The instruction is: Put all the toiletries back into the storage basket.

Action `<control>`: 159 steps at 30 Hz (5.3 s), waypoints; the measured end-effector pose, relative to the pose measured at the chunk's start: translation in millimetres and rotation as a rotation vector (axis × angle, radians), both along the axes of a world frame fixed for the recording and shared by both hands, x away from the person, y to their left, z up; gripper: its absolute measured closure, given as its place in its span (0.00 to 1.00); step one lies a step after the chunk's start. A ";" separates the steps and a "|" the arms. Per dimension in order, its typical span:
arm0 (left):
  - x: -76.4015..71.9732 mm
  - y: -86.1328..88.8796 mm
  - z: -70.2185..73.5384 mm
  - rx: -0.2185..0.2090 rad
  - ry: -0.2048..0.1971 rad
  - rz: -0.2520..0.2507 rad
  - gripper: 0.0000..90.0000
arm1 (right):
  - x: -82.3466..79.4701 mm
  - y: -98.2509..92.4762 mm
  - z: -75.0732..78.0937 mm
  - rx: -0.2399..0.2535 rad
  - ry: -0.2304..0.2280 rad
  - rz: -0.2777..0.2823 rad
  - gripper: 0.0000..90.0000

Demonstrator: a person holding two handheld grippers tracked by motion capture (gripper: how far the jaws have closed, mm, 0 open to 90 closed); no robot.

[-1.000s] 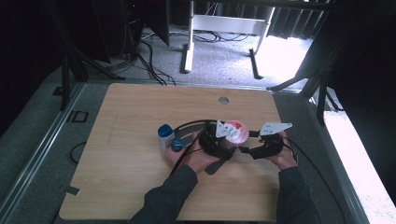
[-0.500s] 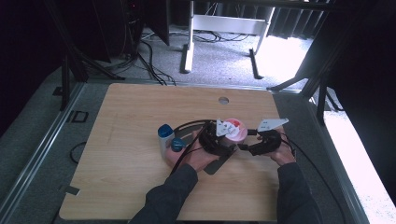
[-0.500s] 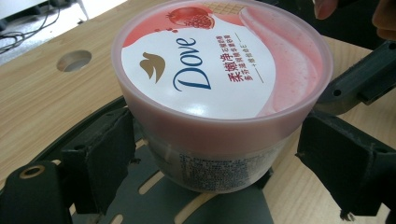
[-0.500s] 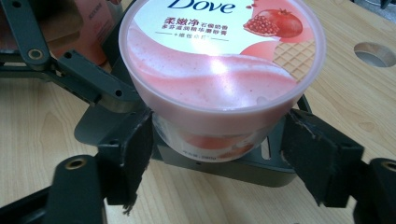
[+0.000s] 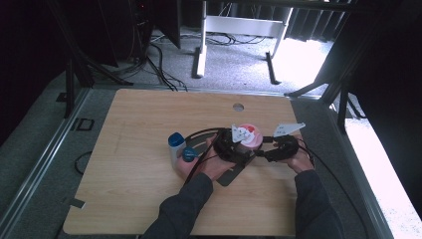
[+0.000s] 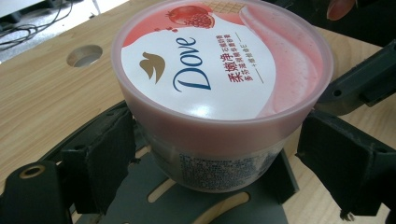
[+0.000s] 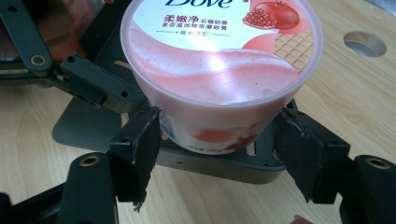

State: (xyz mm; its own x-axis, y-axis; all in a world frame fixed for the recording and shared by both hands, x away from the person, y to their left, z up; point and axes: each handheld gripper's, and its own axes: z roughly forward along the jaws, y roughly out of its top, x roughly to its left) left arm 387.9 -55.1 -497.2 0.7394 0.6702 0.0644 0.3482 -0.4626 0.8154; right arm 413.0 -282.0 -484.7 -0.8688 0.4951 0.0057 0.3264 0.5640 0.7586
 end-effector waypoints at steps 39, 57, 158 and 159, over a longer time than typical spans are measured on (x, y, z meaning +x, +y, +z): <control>17.3 -11.1 -29.8 0.074 0.083 0.024 0.22 | 12.8 0.7 -25.1 -0.108 0.094 -0.039 0.37; 18.9 -12.9 -30.2 0.096 0.087 0.007 0.26 | 24.9 -7.3 -36.2 -0.111 0.160 -0.107 0.24; -87.6 71.4 0.3 -0.113 0.123 -0.126 0.49 | -121.9 7.0 -75.3 -0.040 0.017 -0.229 0.25; -89.0 72.5 0.1 -0.109 0.122 -0.125 0.49 | -121.9 7.0 -75.2 -0.041 0.017 -0.228 0.25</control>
State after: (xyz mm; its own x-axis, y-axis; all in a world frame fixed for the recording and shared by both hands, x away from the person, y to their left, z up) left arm 298.9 17.3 -497.1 0.8155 0.5704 -0.0982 0.3923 -0.4199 0.8184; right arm 291.1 -275.0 -559.9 -0.7343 0.6788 -0.0047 0.4612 0.5041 0.7302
